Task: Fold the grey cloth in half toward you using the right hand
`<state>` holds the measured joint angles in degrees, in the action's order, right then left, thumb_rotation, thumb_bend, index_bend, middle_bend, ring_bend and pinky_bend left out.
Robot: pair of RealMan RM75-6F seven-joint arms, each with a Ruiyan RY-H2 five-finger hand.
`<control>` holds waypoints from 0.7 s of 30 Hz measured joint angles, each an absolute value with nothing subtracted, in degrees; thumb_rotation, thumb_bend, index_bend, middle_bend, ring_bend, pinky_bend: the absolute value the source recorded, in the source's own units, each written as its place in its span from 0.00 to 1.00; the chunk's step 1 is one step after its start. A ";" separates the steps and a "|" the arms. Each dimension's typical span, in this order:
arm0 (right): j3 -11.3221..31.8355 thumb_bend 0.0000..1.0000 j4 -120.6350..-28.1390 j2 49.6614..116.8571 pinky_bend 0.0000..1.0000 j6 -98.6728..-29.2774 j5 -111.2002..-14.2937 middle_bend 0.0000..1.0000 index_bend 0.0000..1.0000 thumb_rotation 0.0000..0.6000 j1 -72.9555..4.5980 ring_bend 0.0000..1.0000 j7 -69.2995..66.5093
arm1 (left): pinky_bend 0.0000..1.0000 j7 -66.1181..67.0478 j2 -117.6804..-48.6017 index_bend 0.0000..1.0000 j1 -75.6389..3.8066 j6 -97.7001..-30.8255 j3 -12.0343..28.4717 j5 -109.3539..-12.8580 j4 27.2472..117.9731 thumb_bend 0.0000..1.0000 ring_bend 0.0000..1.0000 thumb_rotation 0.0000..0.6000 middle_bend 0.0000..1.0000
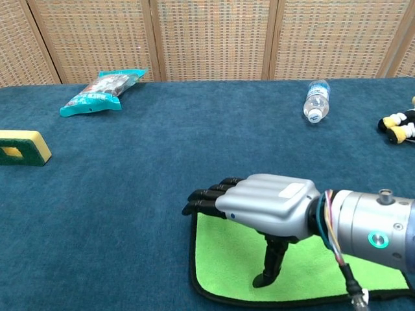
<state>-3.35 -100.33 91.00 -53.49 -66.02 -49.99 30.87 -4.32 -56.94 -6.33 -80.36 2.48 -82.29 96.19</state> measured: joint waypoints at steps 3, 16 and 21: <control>-3.12 0.00 -101.32 88.48 0.00 -54.82 -68.05 0.00 0.00 1.00 -49.22 0.00 29.57 | 0.00 -4.49 -56.88 0.00 -6.25 -80.54 2.51 -82.32 96.20 0.14 0.00 1.00 0.00; -4.44 0.00 -97.17 75.49 0.00 -65.27 -79.78 0.00 0.00 1.00 -42.24 0.00 18.06 | 0.00 -3.59 -57.30 0.00 -5.67 -81.79 2.10 -83.37 96.24 0.14 0.00 1.00 0.00; -5.40 0.00 -91.07 73.28 0.00 -70.63 -83.39 0.00 0.00 1.00 -38.22 0.00 9.53 | 0.00 -2.52 -57.80 0.00 -5.20 -82.98 1.91 -84.03 96.42 0.14 0.00 1.00 0.00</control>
